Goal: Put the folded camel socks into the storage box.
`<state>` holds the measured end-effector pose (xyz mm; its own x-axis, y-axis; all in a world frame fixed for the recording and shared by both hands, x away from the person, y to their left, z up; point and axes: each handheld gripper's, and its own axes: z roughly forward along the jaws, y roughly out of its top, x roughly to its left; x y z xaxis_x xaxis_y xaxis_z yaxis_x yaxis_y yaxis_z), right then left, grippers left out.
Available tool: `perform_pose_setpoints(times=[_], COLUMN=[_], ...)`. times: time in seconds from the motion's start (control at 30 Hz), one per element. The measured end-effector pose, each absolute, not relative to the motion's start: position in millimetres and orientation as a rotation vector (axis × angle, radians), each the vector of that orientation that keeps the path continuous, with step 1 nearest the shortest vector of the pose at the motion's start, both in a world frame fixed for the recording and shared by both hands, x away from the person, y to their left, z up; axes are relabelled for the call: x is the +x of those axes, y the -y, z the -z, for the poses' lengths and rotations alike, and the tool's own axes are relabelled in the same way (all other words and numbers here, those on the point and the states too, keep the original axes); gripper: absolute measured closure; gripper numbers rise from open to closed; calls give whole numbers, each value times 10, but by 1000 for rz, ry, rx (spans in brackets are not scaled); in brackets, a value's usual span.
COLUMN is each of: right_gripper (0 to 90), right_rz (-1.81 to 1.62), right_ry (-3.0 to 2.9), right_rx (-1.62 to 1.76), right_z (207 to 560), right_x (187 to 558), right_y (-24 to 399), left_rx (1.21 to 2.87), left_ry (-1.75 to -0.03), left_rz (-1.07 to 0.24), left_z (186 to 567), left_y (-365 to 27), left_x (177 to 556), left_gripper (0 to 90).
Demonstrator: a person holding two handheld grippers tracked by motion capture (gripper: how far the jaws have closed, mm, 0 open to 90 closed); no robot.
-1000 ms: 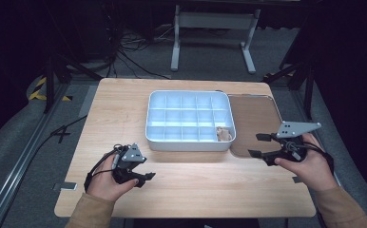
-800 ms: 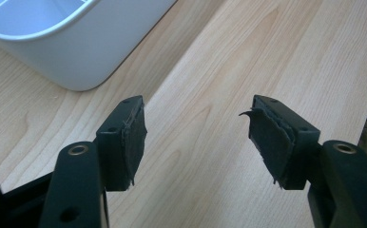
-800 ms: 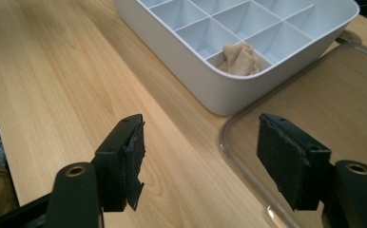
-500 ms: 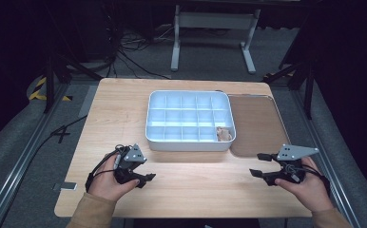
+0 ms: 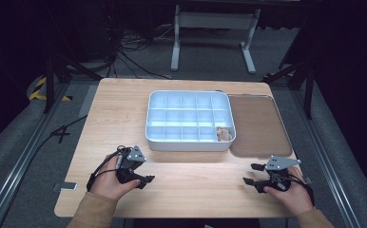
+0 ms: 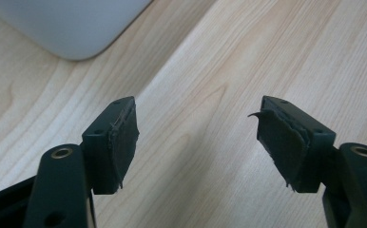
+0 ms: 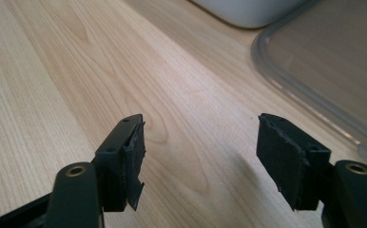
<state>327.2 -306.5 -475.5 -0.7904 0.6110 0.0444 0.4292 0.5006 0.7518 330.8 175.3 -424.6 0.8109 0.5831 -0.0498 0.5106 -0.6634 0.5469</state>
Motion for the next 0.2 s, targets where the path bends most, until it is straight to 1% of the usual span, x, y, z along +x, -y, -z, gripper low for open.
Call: perform_pose_setpoints(times=[0.2], right_gripper=[326], right_rz=[-1174], right_ry=[-2512], right_rx=[878], right_z=[4782], right_x=[3259], right_y=[3036], left_rx=[2429], left_ry=[-840], left_rz=[-203], left_z=[4342], left_y=[-1777], left_x=[3320], left_gripper=[289])
